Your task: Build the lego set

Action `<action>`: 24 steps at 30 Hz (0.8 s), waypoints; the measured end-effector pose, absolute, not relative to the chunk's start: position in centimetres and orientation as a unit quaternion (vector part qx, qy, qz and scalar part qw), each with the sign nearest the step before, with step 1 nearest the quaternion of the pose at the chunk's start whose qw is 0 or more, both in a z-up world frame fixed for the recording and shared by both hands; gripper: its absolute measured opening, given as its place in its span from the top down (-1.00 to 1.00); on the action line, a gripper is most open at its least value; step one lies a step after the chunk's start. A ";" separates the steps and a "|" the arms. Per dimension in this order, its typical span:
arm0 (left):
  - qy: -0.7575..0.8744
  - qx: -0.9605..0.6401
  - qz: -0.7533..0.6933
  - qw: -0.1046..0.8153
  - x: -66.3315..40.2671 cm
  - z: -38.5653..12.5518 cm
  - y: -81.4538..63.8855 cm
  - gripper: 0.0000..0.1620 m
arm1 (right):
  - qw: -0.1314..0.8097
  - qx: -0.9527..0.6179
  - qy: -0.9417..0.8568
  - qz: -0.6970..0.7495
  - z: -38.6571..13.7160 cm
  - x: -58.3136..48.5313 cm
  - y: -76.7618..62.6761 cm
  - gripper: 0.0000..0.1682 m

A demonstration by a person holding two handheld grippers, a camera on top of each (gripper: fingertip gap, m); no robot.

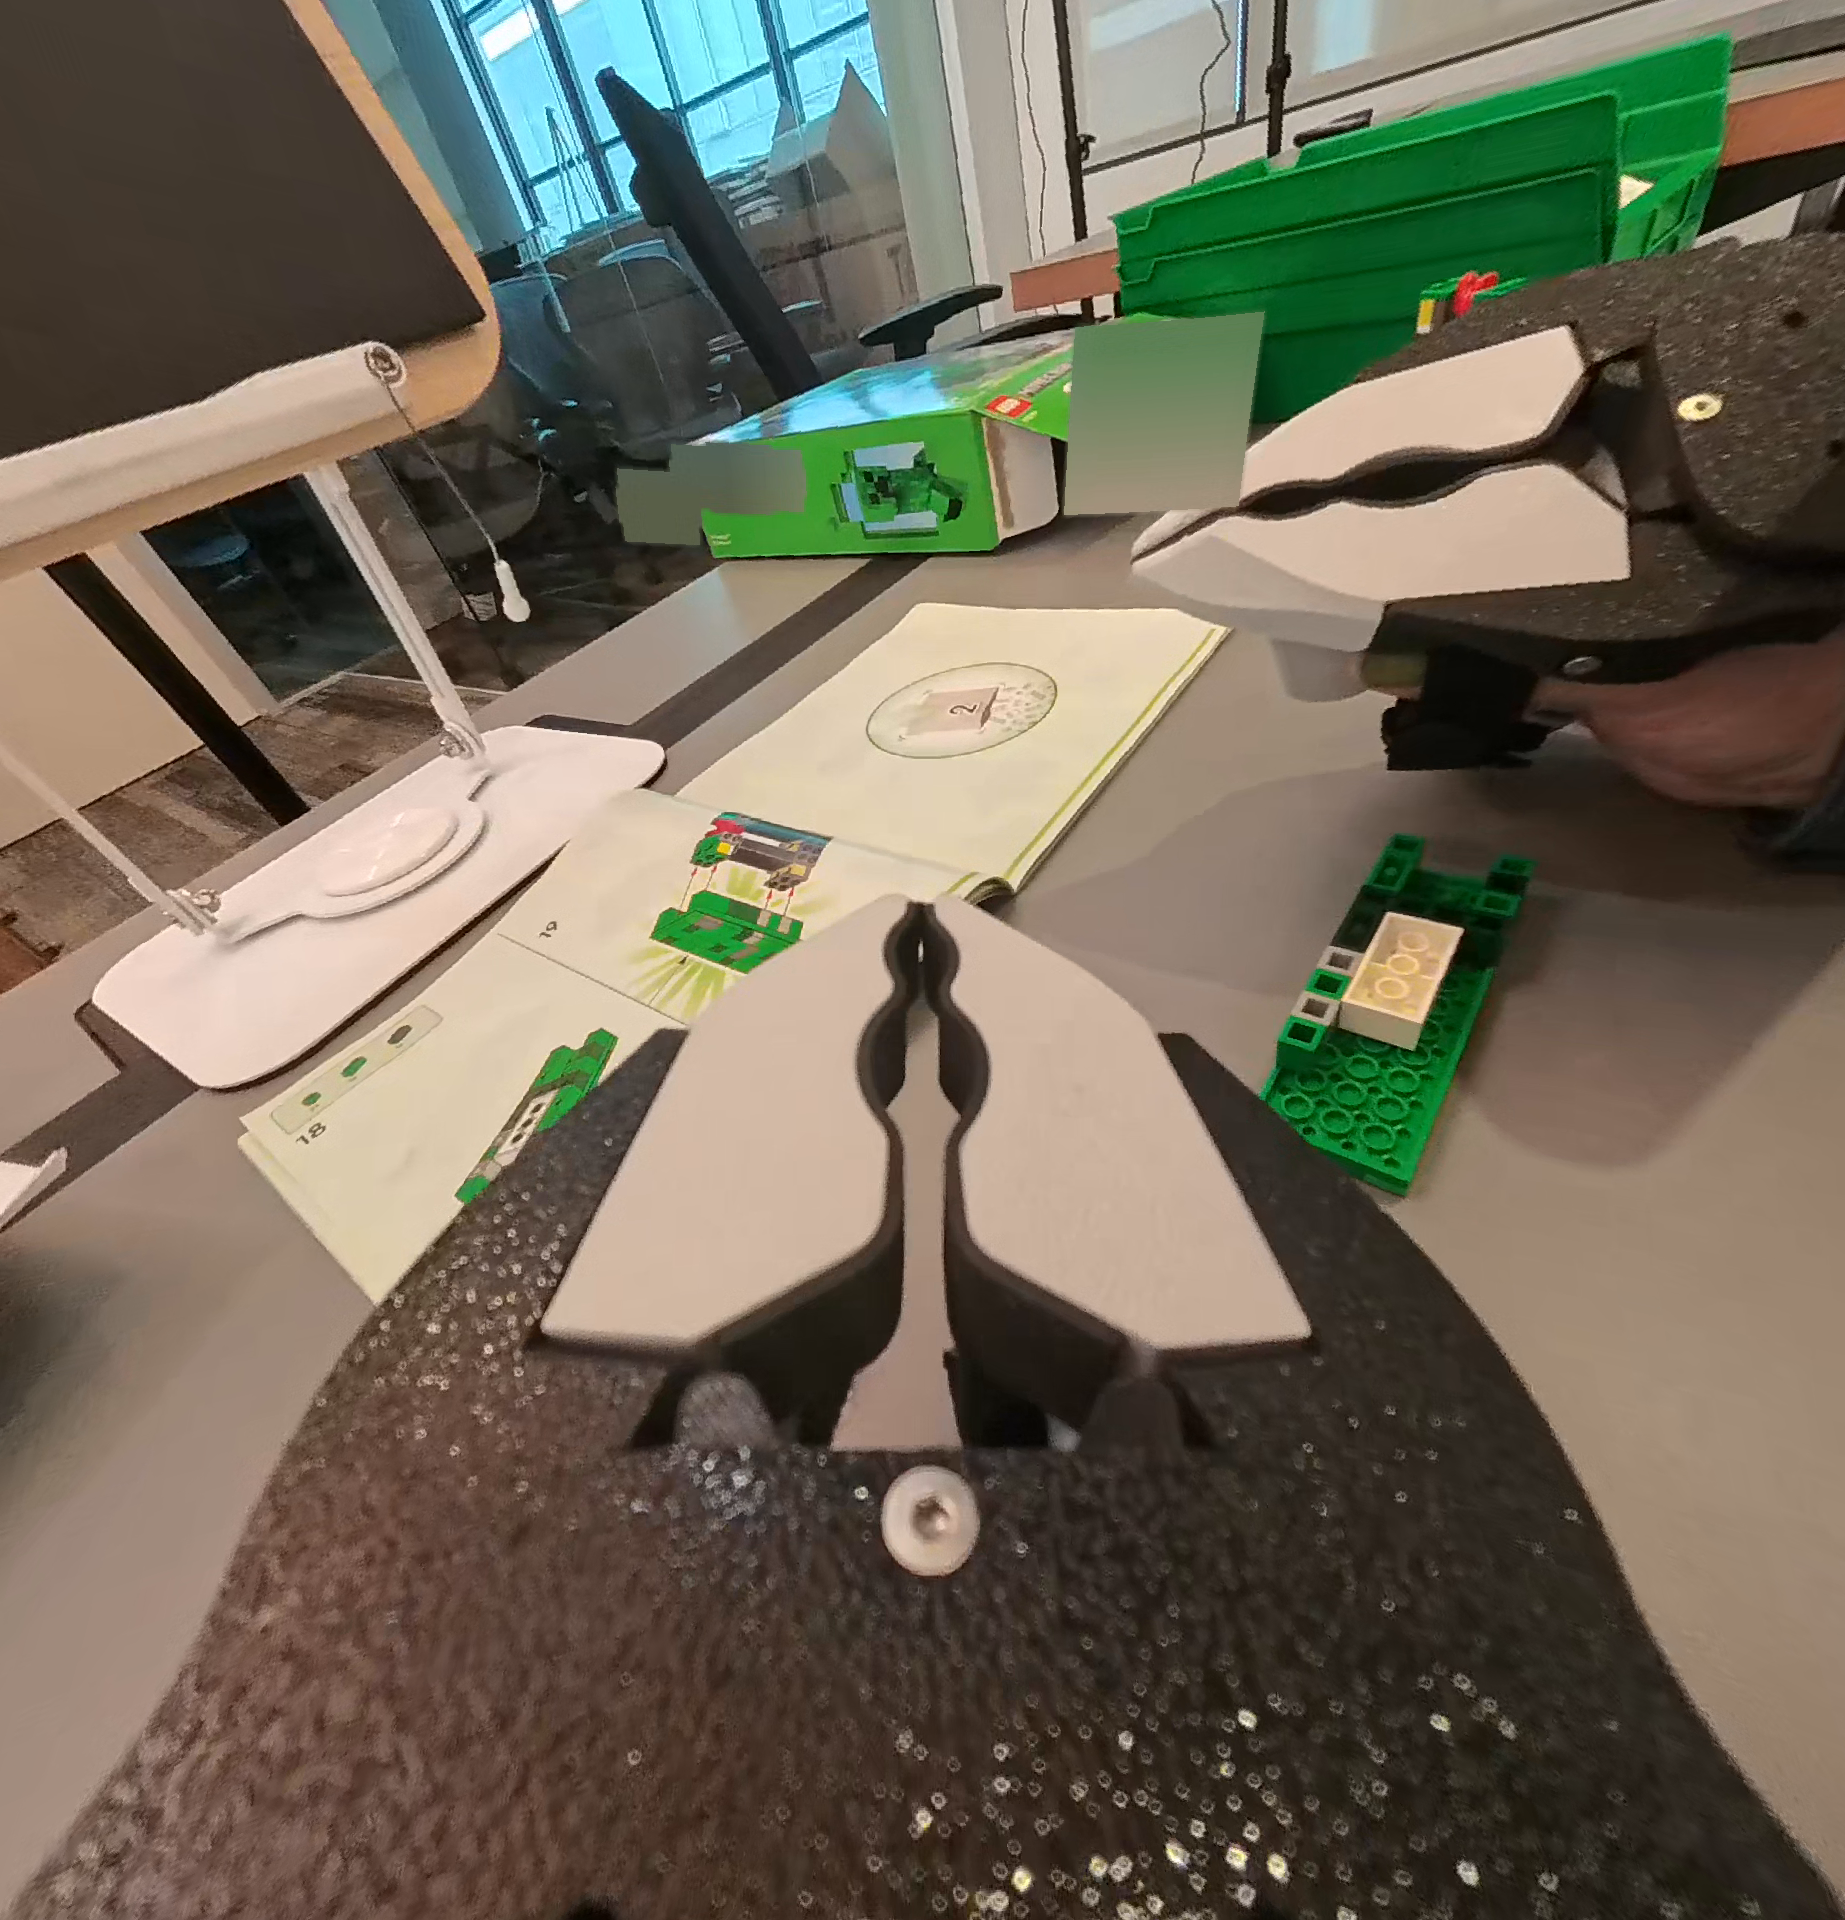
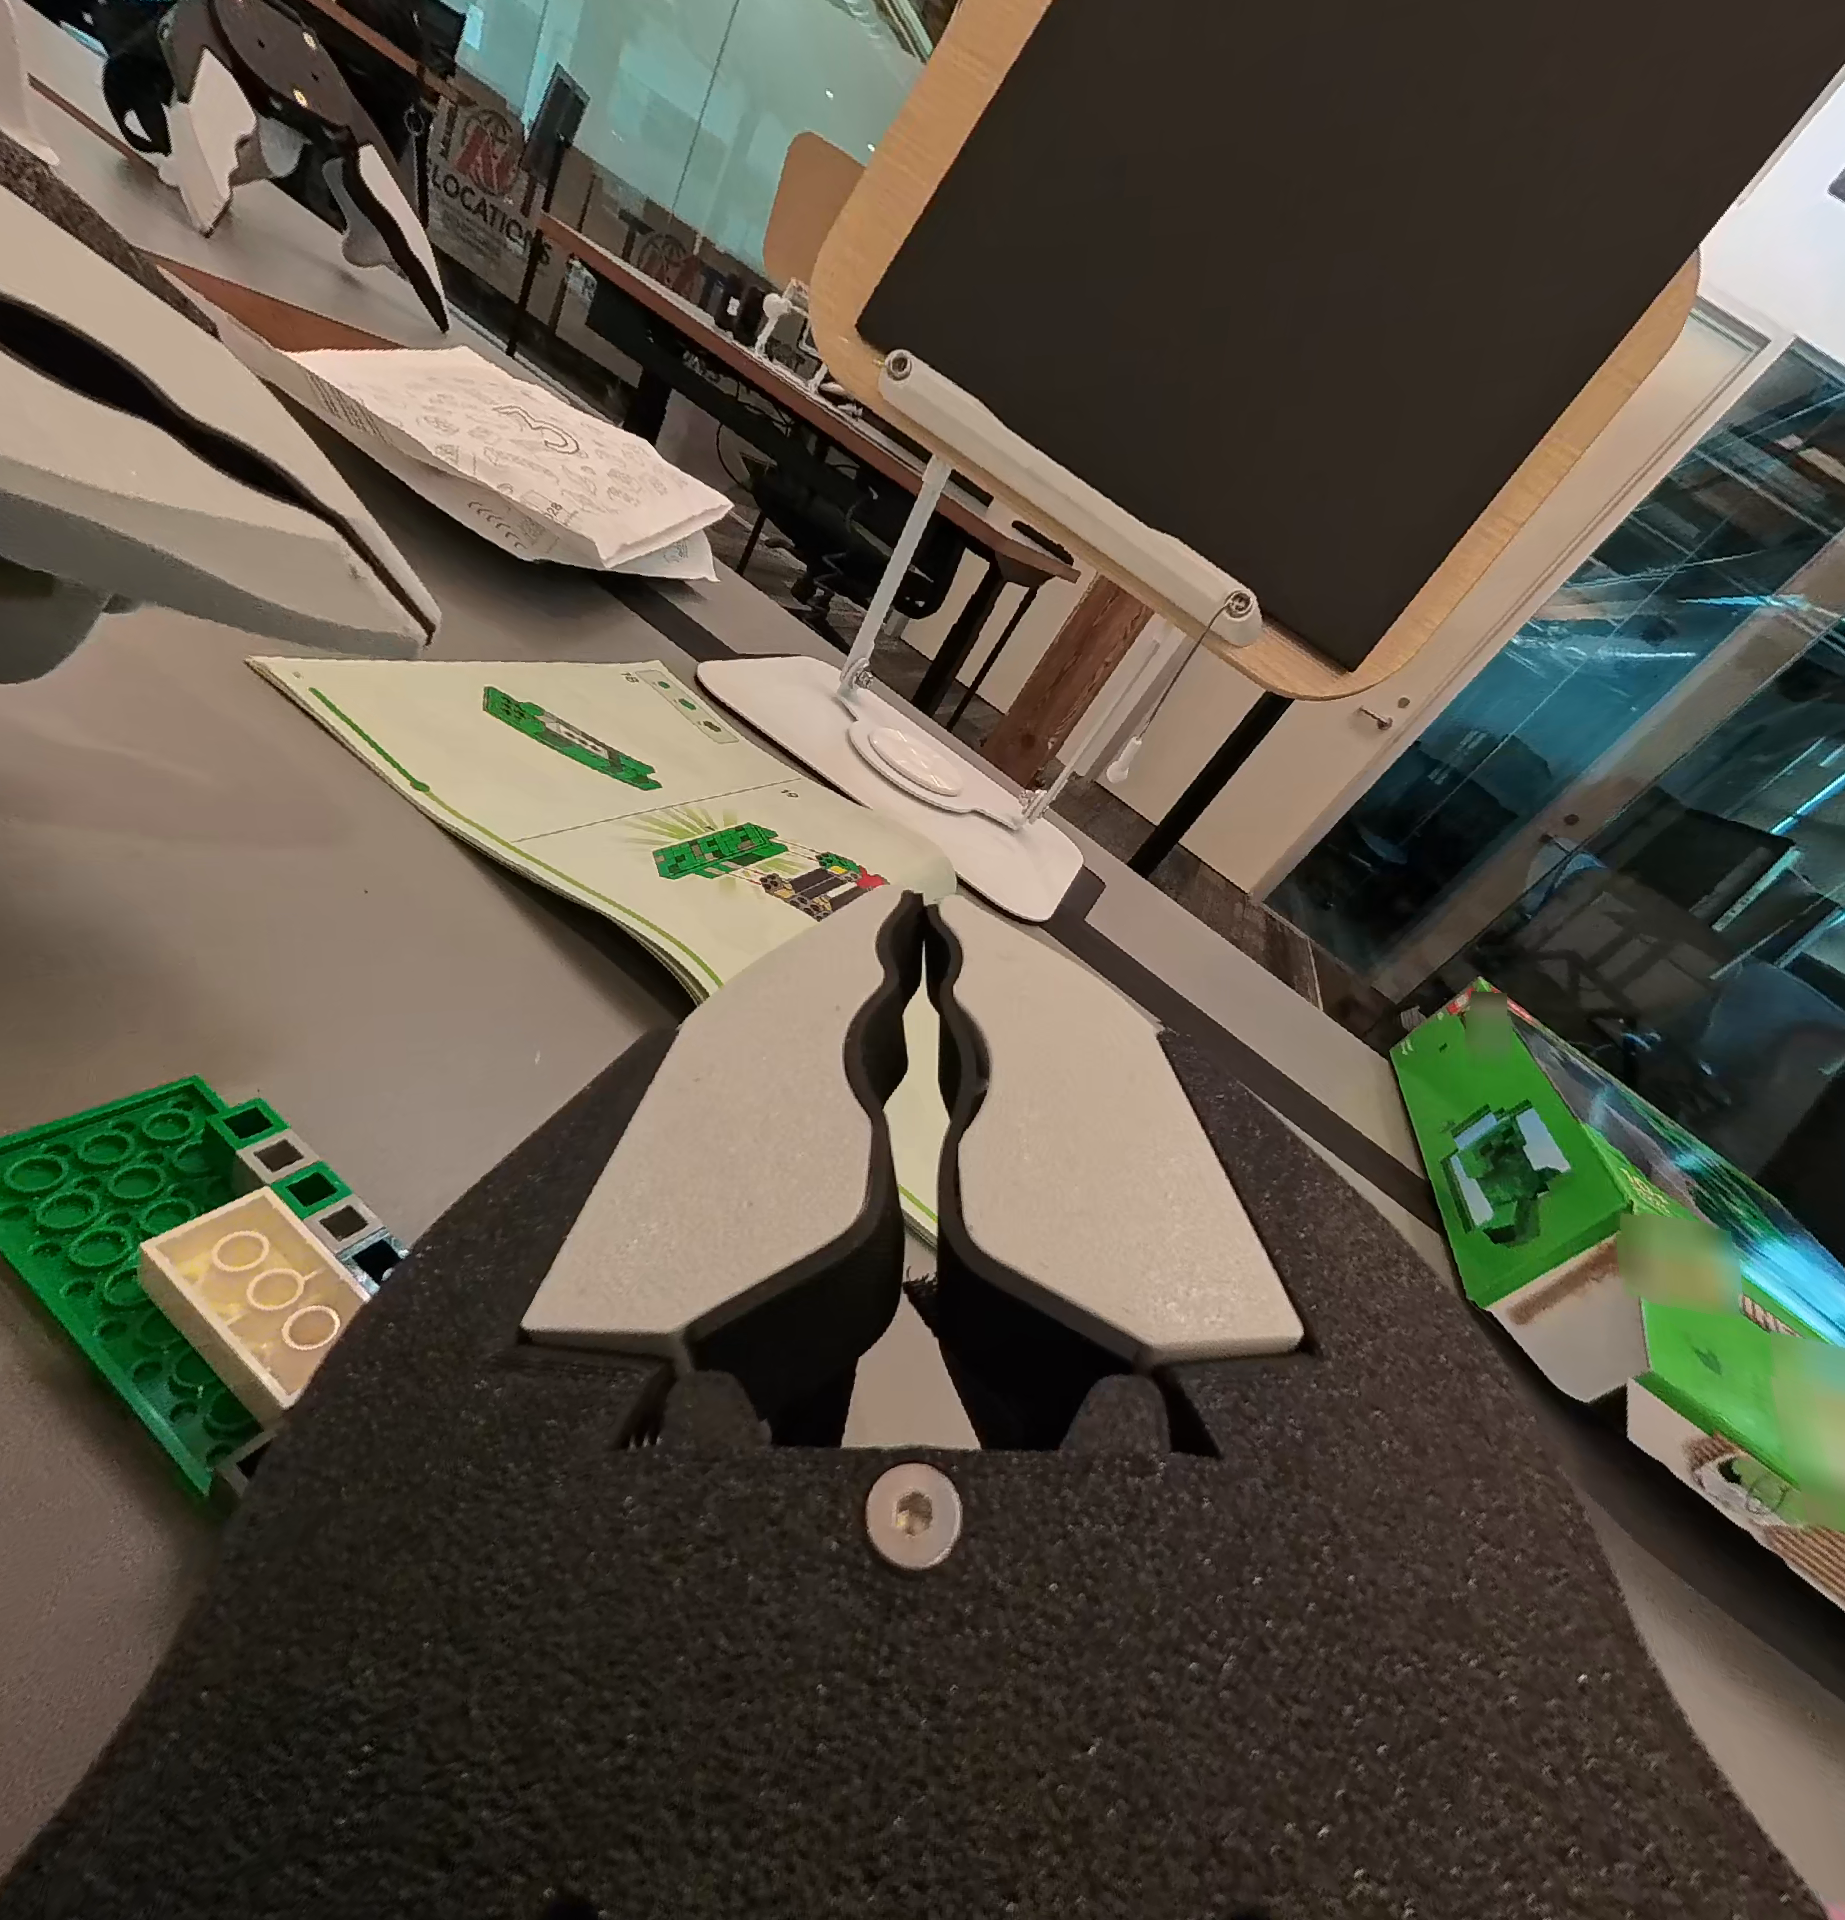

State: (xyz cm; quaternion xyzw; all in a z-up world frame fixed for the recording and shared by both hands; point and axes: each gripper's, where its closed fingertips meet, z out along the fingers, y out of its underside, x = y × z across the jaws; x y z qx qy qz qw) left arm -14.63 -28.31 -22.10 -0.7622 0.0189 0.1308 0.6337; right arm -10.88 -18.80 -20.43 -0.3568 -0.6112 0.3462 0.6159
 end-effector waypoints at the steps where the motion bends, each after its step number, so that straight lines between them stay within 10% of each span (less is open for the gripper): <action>1: 0.020 -0.763 0.132 0.633 -14.6 -22.1 -28.3 1.00 | 0.616 -0.357 -0.611 0.346 -20.4 -10.9 -18.8 1.00; 24: 0.027 -0.766 0.133 0.629 -14.4 -22.3 -28.3 1.00 | 0.610 -0.357 -0.616 0.348 -20.6 -10.9 -18.9 1.00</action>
